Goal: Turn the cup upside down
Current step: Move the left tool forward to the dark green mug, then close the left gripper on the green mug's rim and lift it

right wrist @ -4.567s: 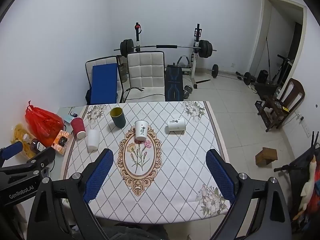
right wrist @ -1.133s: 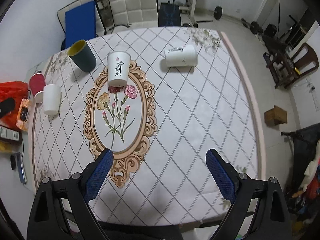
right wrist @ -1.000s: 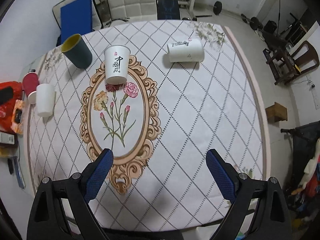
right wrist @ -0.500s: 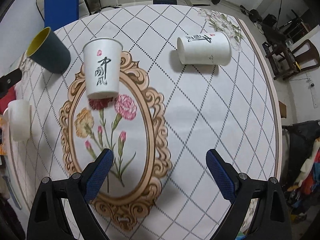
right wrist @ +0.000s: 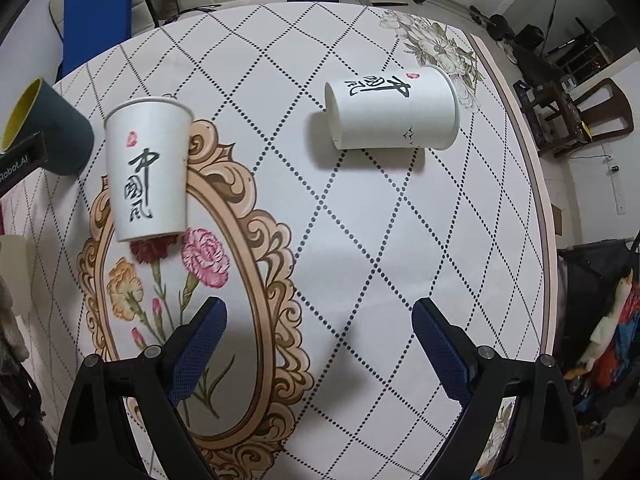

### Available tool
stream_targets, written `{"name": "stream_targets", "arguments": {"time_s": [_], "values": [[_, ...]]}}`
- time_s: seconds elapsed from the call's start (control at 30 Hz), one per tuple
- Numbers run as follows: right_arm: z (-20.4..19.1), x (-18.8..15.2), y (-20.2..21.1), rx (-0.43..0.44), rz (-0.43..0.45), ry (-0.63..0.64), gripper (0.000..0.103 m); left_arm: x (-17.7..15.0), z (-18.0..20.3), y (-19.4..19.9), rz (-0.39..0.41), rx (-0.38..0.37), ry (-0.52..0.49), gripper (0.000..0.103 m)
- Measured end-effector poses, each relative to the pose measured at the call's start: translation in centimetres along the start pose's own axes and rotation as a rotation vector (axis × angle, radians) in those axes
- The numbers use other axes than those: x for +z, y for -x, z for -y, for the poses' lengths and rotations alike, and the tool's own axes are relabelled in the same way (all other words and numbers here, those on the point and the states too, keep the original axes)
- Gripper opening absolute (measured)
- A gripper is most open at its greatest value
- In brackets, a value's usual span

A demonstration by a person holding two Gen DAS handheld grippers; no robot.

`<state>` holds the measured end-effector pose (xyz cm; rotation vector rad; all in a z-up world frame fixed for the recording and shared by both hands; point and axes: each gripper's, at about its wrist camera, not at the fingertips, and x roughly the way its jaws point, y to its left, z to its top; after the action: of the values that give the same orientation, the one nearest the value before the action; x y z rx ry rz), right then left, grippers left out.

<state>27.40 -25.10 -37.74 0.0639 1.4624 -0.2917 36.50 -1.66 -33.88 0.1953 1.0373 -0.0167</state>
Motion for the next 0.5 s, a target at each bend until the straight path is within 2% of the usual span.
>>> {"name": "stream_targets", "arguments": {"time_s": [0.3, 0.4, 0.47, 0.5], "values": [[-0.4, 0.9, -1.3, -0.006, -0.018, 0.006, 0.096, 1.3, 0.9, -1.8, -0.007, -0.009, 0.005, 0.098], [-0.2, 0.8, -1.5, -0.008, -0.023, 0.004, 0.096, 1.6, 0.9, -2.1, -0.01, -0.016, 0.011, 0.089], [-0.1, 0.9, -1.5, -0.008, -0.023, 0.005, 0.096, 1.7, 0.8, -2.5, -0.016, -0.019, 0.022, 0.088], [-0.1, 0.9, -1.6, -0.007, -0.023, 0.004, 0.096, 1.8, 0.6, -2.7, -0.019, -0.02, 0.029, 0.085]]}}
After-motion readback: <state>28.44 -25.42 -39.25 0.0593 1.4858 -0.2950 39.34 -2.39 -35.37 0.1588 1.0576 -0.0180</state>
